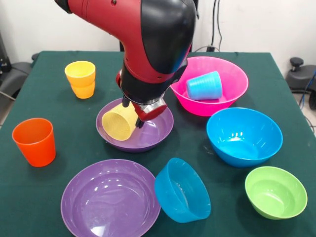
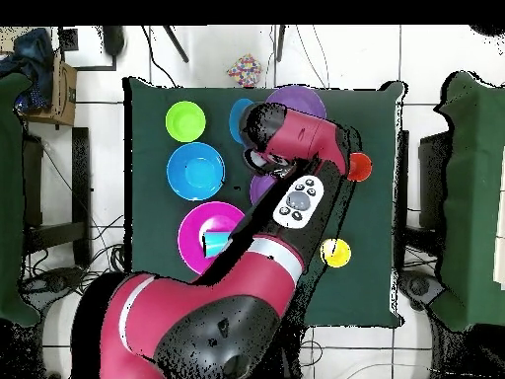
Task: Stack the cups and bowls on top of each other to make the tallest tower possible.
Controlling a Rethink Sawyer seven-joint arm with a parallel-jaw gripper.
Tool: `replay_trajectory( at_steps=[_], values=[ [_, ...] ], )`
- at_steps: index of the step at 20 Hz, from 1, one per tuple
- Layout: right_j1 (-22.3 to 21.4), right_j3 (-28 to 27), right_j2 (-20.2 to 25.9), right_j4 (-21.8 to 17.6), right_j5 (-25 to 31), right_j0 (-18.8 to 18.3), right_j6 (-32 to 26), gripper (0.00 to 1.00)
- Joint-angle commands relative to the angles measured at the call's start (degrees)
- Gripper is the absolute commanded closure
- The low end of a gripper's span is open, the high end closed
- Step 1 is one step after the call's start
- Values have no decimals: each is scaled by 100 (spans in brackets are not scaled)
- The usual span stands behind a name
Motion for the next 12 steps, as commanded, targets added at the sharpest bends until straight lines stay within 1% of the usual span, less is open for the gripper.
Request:
replay_trajectory(
  at_steps=[1,3,6,7,10,12],
  values=[
    [114,-400,337,-223,399,-79,639,0],
    [61,-422,273,-209,448,-75,677,0],
    [-49,-485,136,-65,377,-82,1024,0],
    [-98,-534,112,-38,393,-112,1026,0],
    [-177,-676,-59,-9,733,-135,1138,0],
    [-214,-666,-90,124,833,-126,1401,0]
  ],
)
